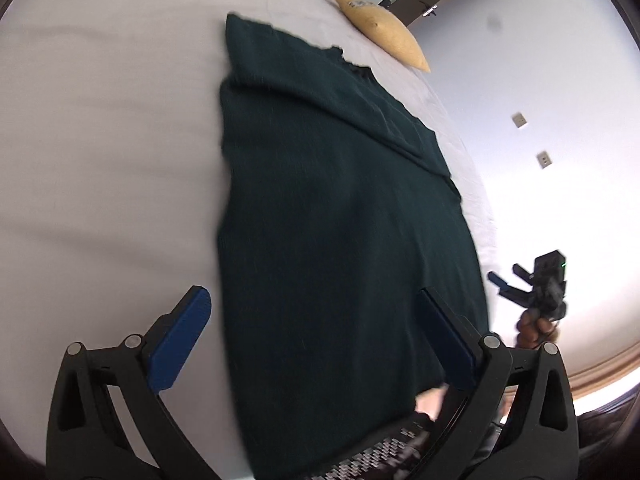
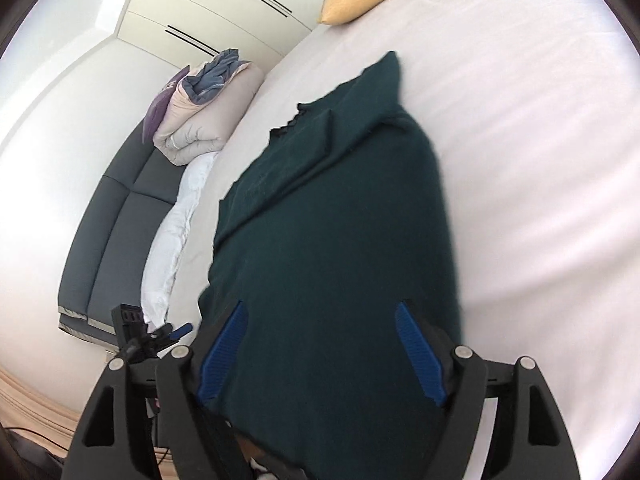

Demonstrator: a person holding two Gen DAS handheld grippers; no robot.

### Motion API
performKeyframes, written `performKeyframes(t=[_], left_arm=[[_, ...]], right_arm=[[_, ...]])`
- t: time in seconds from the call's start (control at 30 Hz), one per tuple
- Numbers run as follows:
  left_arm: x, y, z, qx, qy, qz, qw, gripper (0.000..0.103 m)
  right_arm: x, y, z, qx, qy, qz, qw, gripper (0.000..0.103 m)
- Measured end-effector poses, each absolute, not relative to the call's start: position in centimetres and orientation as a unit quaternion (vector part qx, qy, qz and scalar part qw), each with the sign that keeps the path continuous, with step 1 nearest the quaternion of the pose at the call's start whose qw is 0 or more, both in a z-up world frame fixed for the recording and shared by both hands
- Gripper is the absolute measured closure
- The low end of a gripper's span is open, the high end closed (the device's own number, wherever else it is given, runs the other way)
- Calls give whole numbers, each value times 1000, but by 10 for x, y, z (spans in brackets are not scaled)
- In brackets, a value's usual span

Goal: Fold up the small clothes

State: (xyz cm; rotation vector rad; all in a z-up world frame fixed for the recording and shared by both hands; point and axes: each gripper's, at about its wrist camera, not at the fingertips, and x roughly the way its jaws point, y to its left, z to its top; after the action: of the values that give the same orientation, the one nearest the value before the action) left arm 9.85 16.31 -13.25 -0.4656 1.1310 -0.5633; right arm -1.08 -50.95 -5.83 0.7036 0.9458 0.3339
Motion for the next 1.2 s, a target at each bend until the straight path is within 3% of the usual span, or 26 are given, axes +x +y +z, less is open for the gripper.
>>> performKeyframes(t=[0.3, 0.67, 0.7, 0.87, 0.97, 1.03, 1.2], left_arm=[[40, 187, -146, -271, 539, -249, 757, 1], [37, 183, -163, -275, 572, -258, 729, 3], [38, 184, -164, -280, 573, -257, 727, 6], [45, 189, -170, -297, 582, -238, 719, 47], [44, 199, -176, -318, 584, -228, 711, 66], [44, 201, -179, -331, 585, -226, 705, 70], [45, 197, -182, -343, 587, -240, 692, 68]], right_arm=[[-89, -543, -85, 347, 469, 109, 805, 23], [-91, -533, -93, 371, 480, 134, 784, 19], [-94, -534, -94, 376, 479, 136, 782, 19], [-101, -536, -96, 385, 482, 141, 775, 21], [-105, -539, -97, 392, 481, 141, 771, 24], [-106, -540, -97, 397, 481, 142, 769, 25], [-109, -540, -100, 404, 482, 145, 764, 29]])
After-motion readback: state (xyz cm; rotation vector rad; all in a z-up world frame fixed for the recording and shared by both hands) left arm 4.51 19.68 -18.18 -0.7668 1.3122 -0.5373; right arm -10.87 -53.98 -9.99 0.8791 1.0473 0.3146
